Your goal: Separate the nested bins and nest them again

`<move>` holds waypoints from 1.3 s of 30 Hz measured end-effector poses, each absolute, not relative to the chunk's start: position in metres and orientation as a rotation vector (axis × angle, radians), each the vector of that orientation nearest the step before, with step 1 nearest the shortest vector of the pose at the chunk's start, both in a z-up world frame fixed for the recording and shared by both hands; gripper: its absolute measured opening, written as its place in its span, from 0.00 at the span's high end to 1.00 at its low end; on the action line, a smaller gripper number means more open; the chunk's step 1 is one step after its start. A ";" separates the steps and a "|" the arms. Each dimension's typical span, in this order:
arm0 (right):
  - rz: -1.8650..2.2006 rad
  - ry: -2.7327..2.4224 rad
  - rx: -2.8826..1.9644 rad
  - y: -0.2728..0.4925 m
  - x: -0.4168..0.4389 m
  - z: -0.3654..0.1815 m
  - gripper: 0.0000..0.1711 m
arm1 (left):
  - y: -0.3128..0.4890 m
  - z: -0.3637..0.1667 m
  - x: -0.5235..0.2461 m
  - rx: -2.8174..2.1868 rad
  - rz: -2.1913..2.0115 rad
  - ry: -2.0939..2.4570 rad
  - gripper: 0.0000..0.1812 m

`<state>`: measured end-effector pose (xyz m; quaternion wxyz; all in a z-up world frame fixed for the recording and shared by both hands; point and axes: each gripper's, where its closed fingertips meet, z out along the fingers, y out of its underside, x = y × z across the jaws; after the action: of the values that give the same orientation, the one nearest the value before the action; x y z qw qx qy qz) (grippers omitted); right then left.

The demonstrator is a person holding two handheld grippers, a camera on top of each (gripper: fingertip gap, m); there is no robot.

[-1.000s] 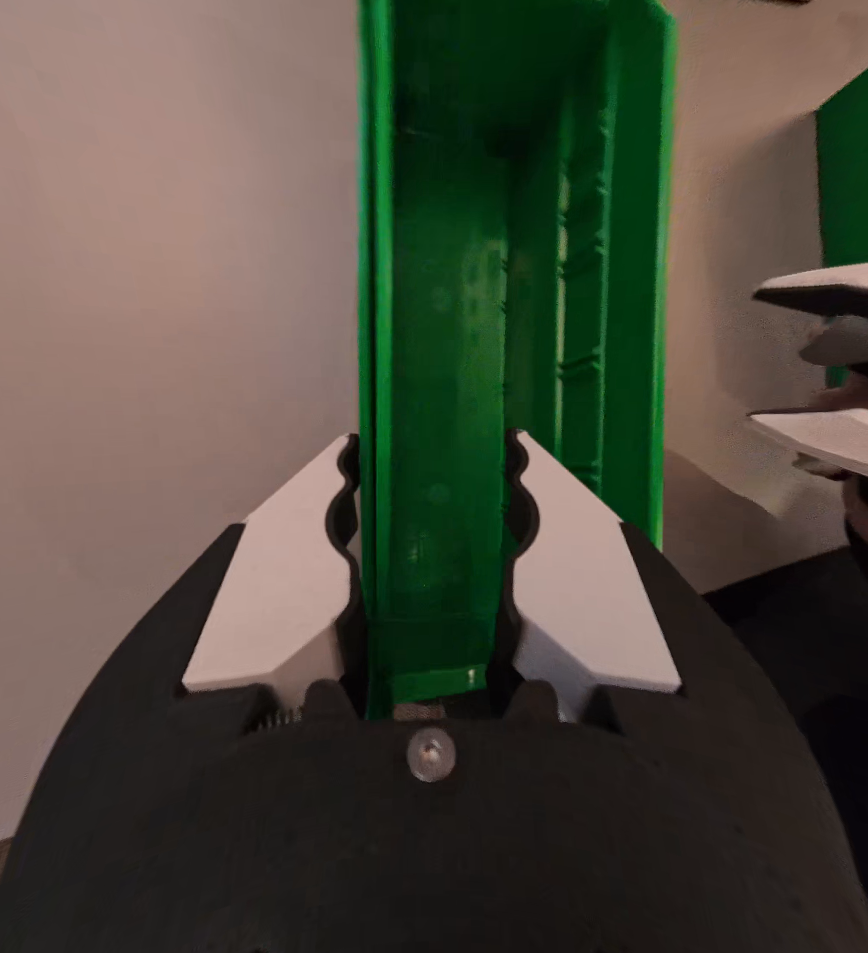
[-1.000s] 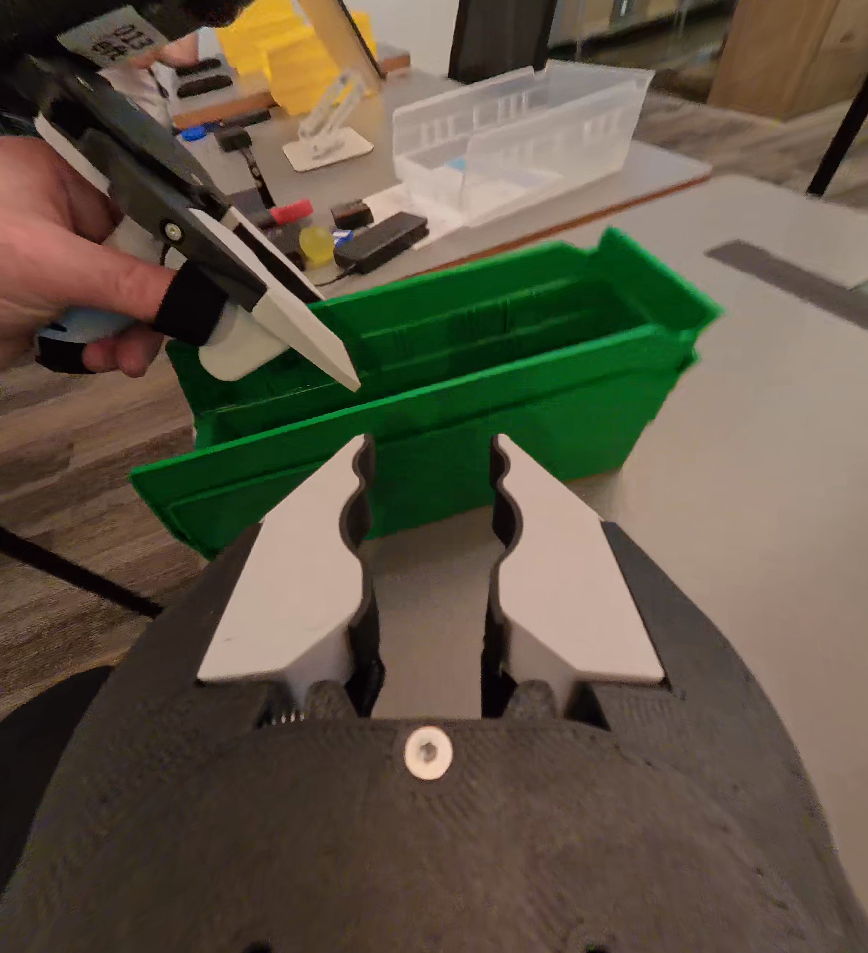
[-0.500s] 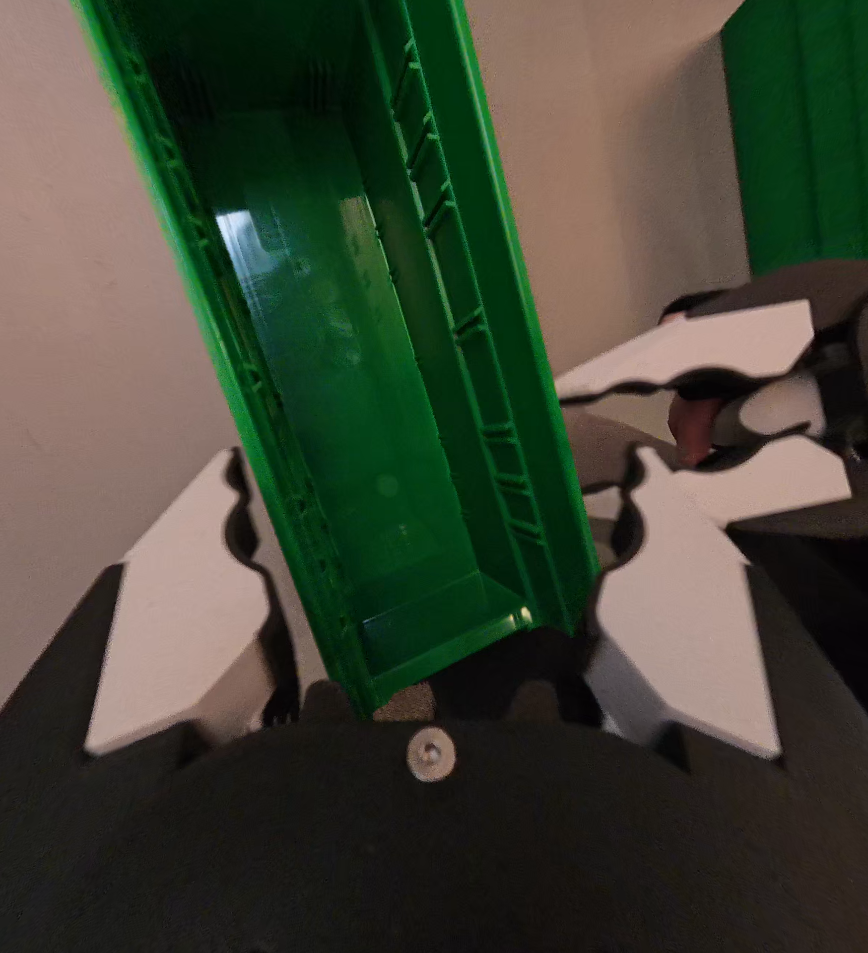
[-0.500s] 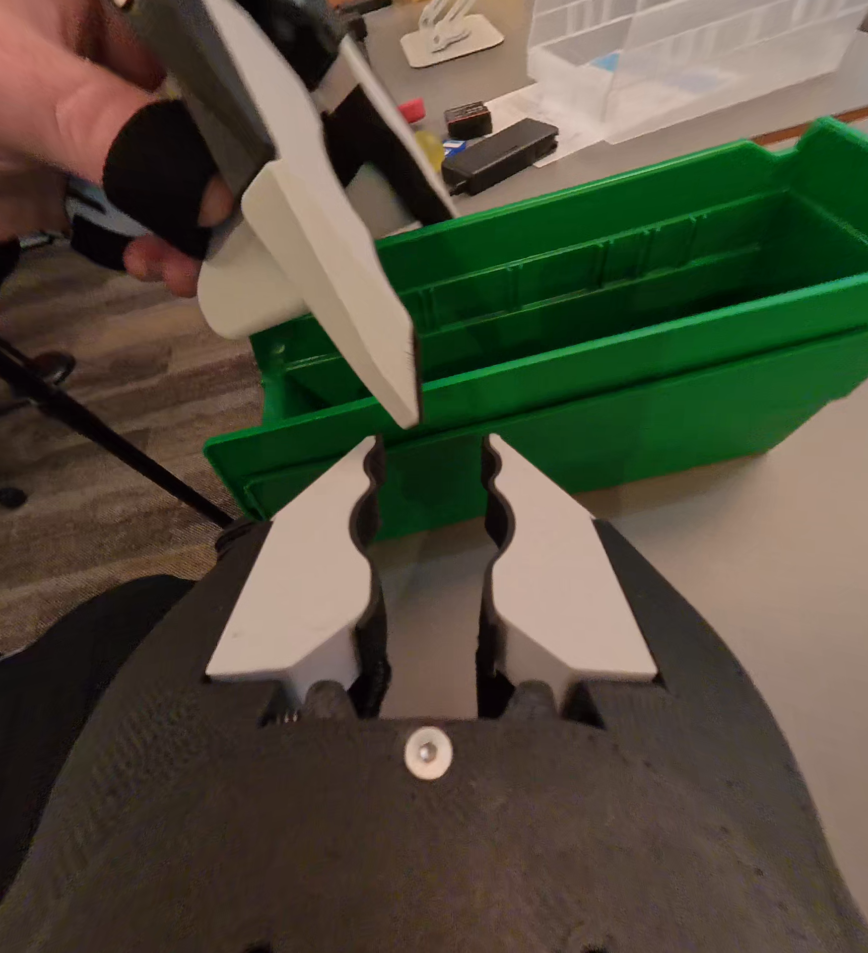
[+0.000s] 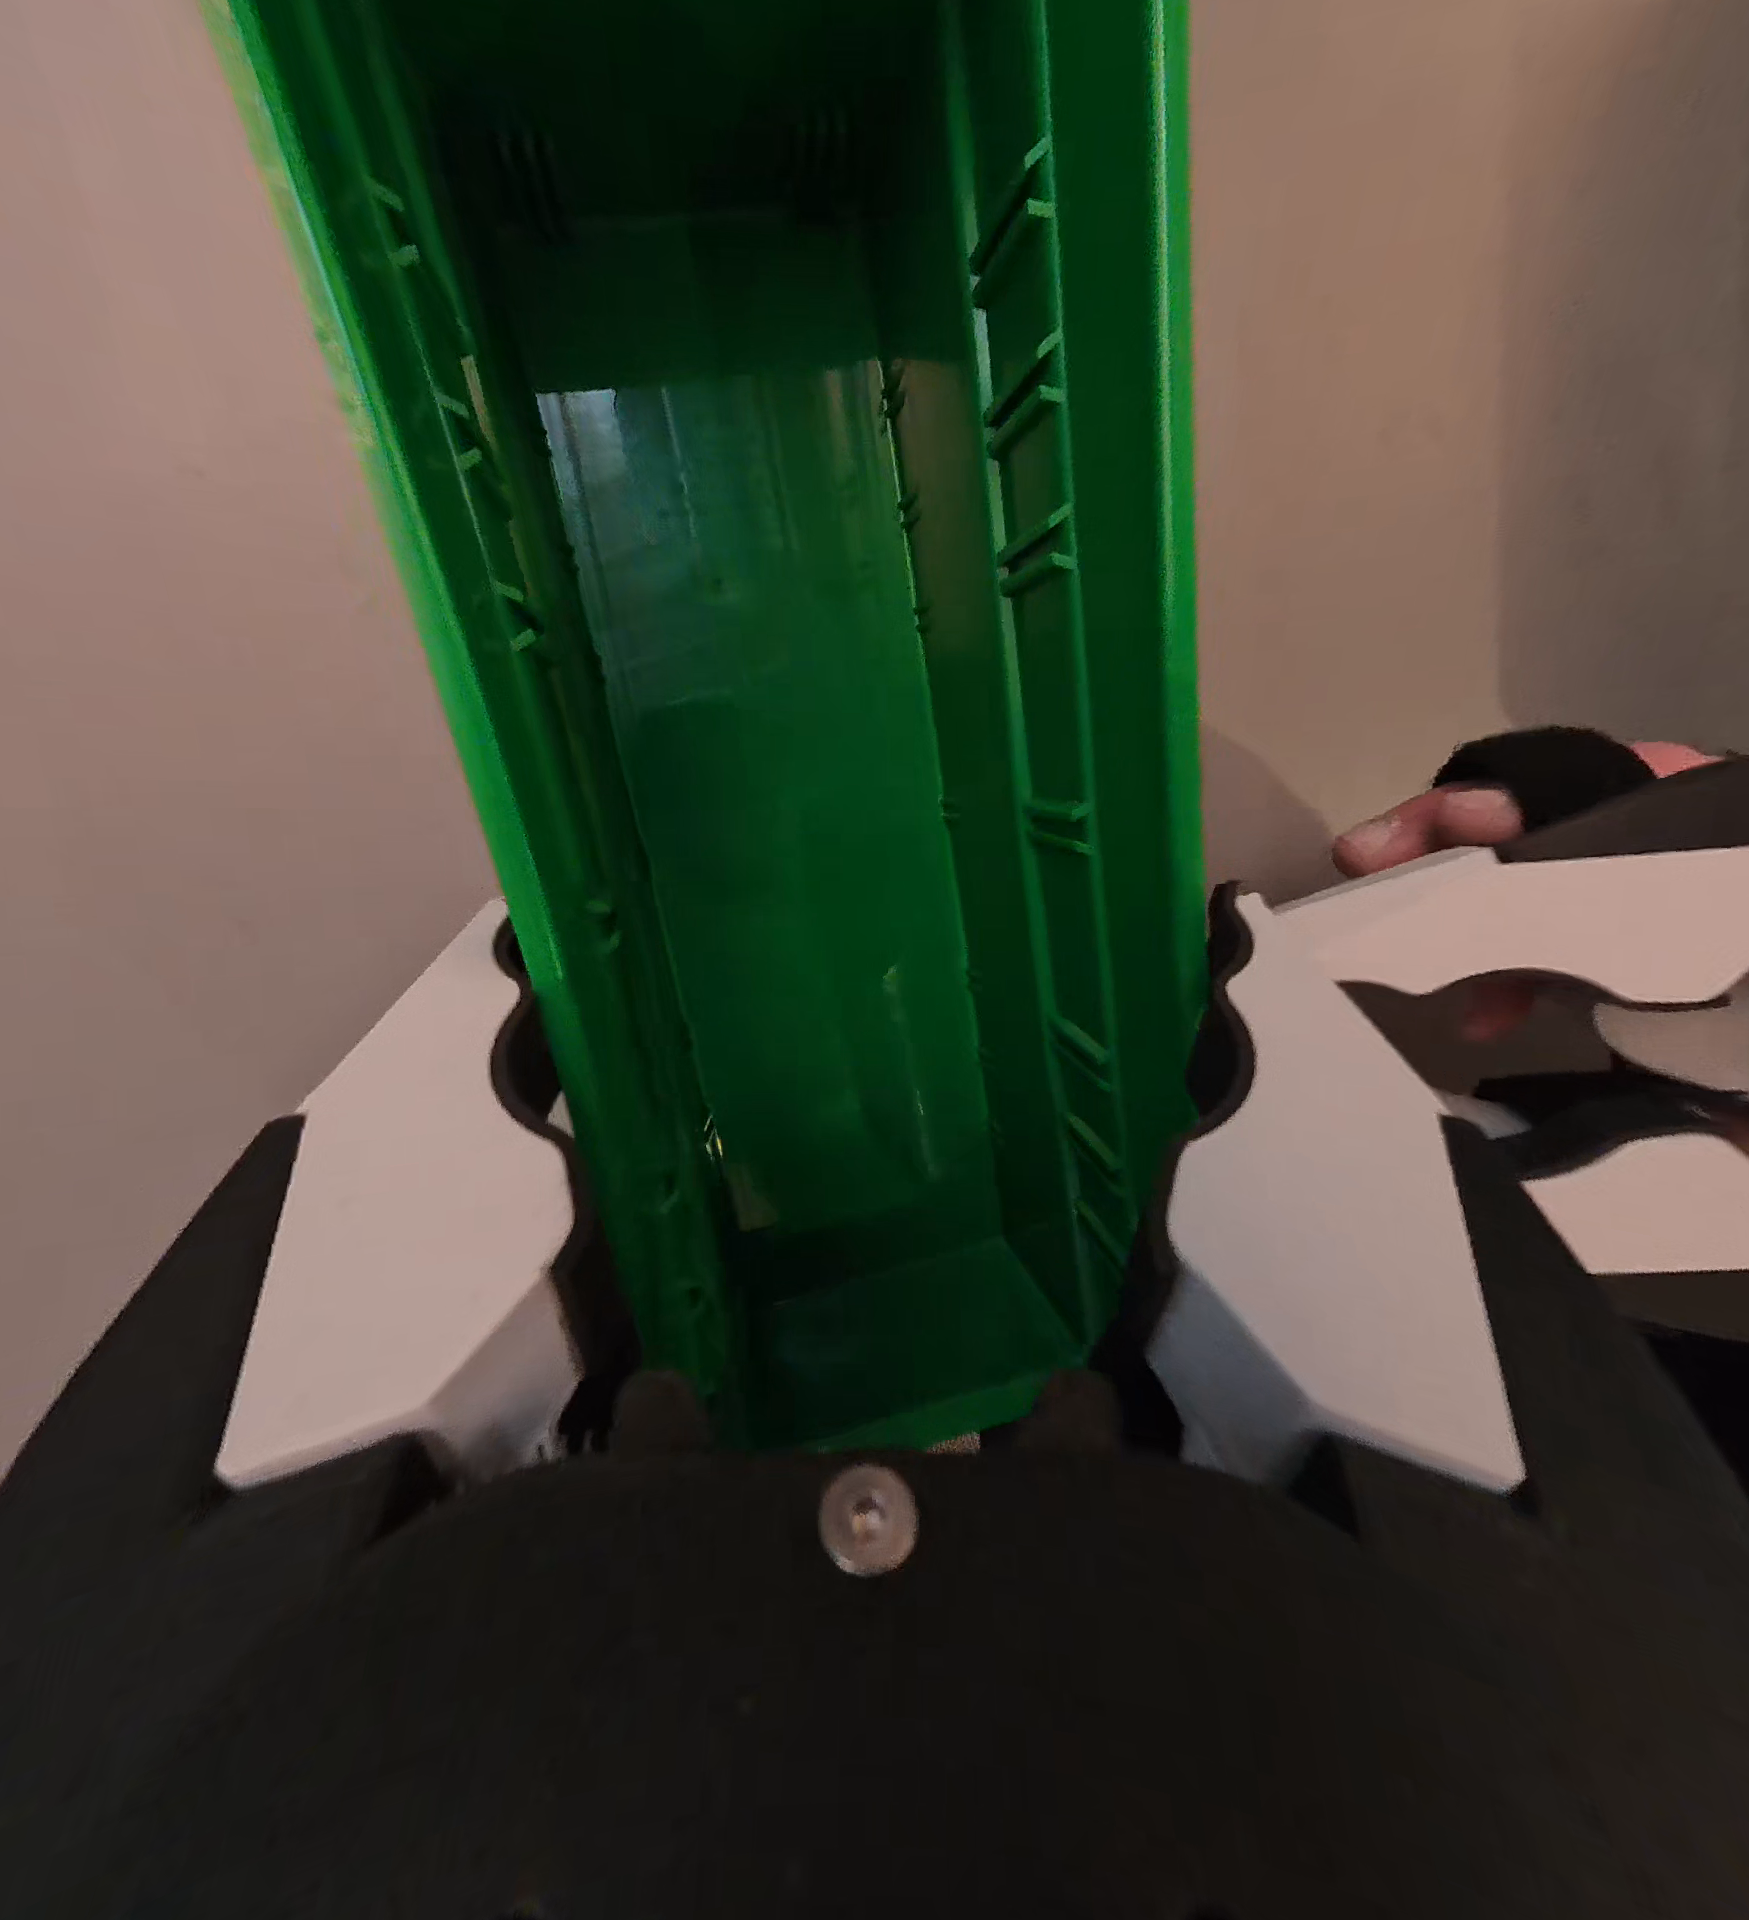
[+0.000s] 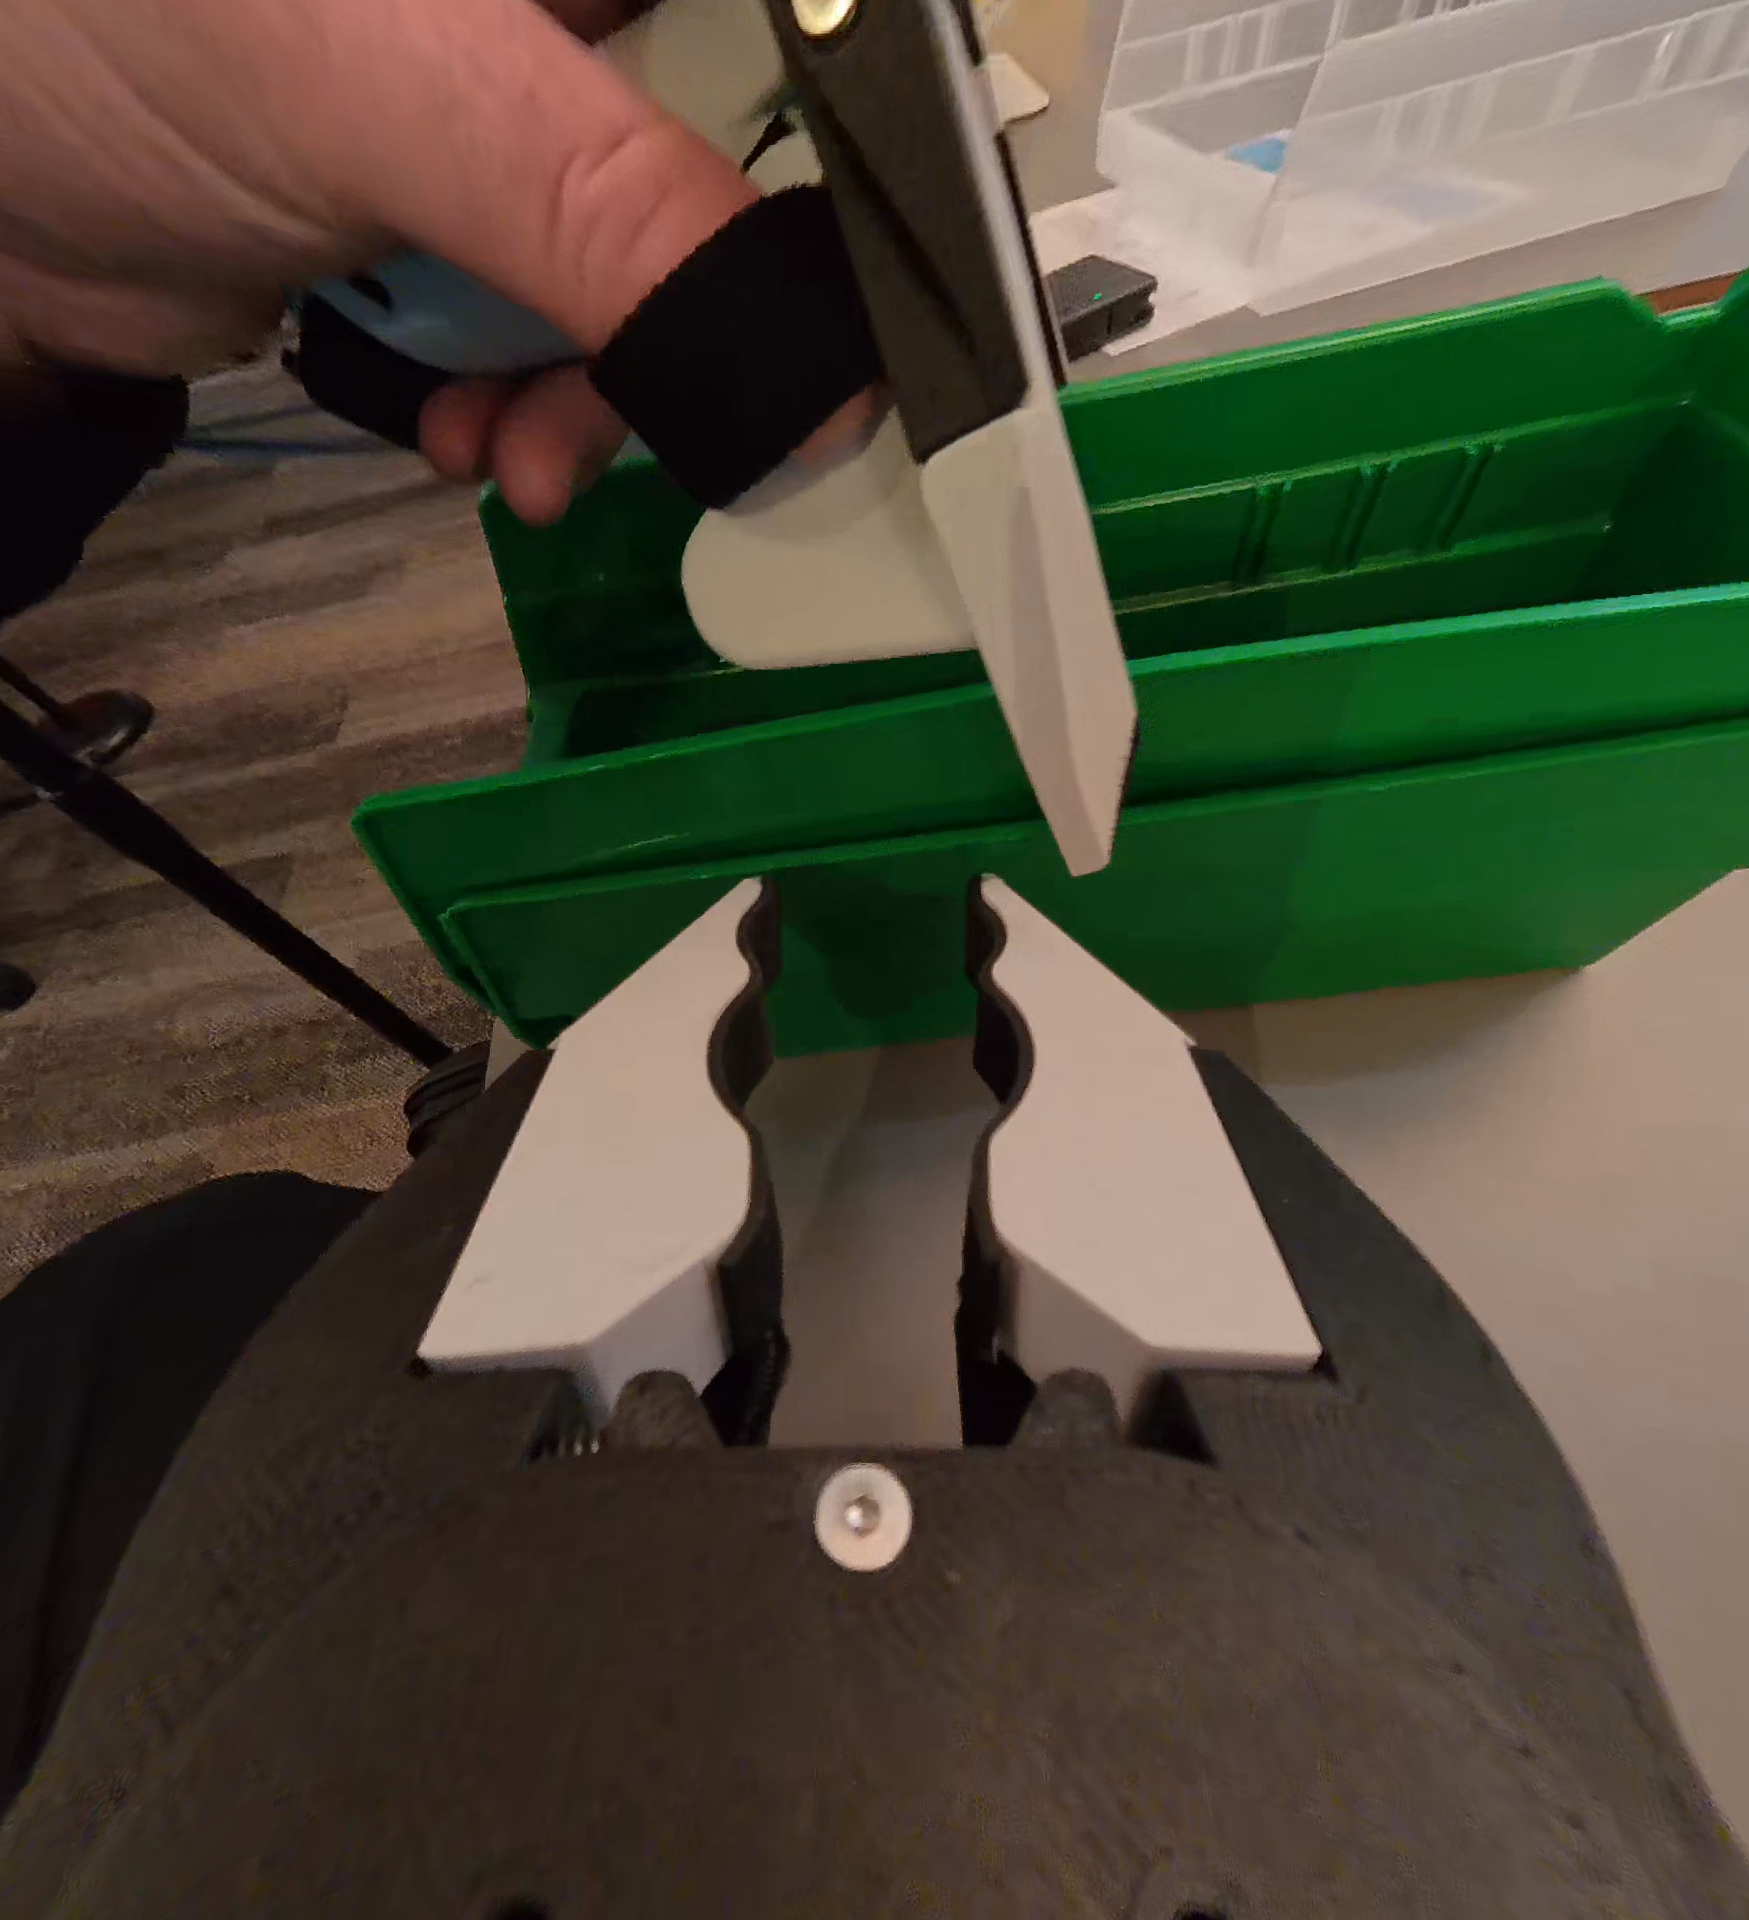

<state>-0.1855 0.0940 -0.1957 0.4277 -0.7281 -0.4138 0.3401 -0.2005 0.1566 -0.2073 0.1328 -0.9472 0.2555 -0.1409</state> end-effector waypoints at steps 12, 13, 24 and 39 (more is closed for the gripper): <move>0.741 -1.017 -1.736 0.117 -0.175 -0.187 0.84 | 0.154 -0.203 -0.204 -2.703 -0.485 0.783 0.38; 0.729 -1.003 -1.729 0.121 -0.173 -0.185 0.84 | 0.154 -0.203 -0.204 -2.700 -0.495 0.788 0.38; 0.697 -0.910 -1.604 0.135 -0.161 -0.164 0.99 | 0.141 -0.202 -0.206 -2.660 -0.523 0.918 0.38; 0.656 -0.933 -1.753 0.144 -0.169 -0.186 1.00 | 0.145 -0.201 -0.201 -2.582 -0.593 0.909 0.40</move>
<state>-0.1695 0.1444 -0.1864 0.5011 -0.7253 -0.3862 0.2714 -0.2006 0.1447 -0.2005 0.1694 -0.9085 0.3200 -0.2085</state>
